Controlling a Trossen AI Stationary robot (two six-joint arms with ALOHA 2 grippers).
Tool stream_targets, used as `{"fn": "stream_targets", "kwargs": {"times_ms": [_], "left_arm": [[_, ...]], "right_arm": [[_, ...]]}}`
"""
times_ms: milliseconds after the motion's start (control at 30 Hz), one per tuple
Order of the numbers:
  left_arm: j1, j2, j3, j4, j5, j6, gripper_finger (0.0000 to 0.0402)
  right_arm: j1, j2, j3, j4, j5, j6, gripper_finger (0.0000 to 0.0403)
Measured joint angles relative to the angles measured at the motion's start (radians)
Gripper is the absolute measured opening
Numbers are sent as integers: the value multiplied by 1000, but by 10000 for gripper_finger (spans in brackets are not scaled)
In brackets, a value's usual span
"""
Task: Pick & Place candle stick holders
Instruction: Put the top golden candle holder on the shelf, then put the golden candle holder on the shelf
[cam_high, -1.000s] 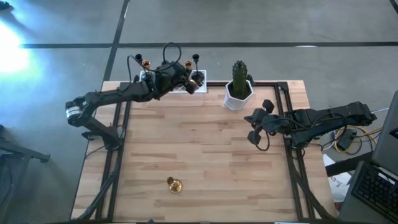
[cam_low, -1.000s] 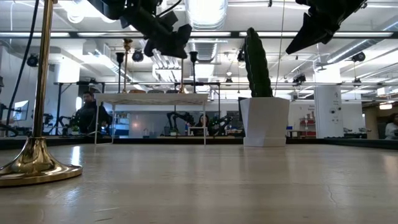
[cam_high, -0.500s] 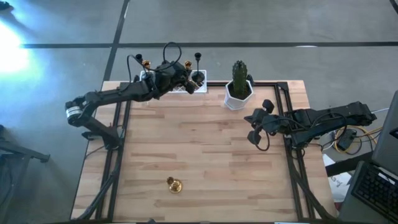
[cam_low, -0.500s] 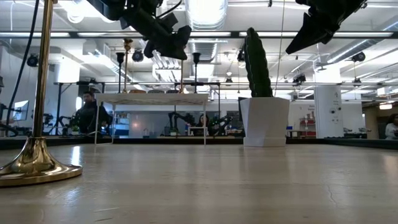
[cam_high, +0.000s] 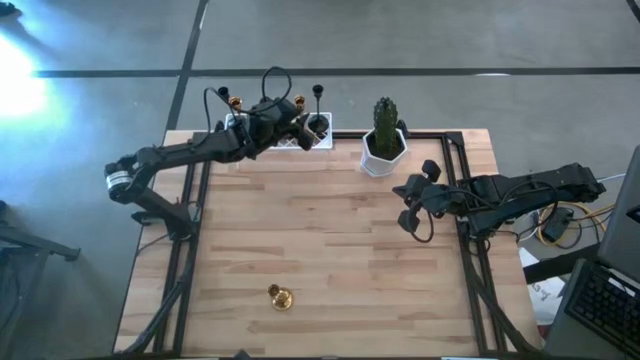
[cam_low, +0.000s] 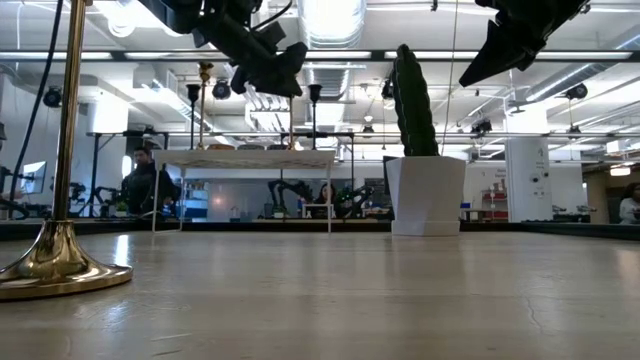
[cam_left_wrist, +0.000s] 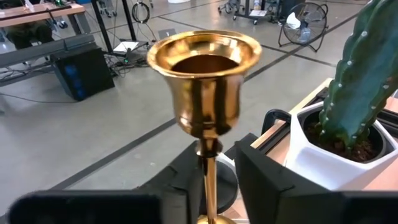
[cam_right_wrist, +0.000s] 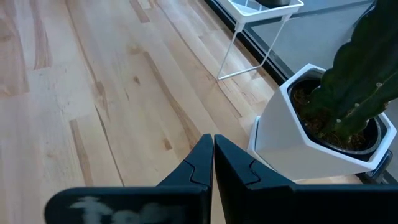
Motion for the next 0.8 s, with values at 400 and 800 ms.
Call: {"fn": "stream_targets", "kwargs": {"times_ms": [400,800], "left_arm": [[6,0,0,-7,-5,-7,174],[6,-2,0,-31,-5,9,235]], "right_arm": [[0,0,0,3,-2,11,8],[0,0,0,3,-10,19,8]]}}
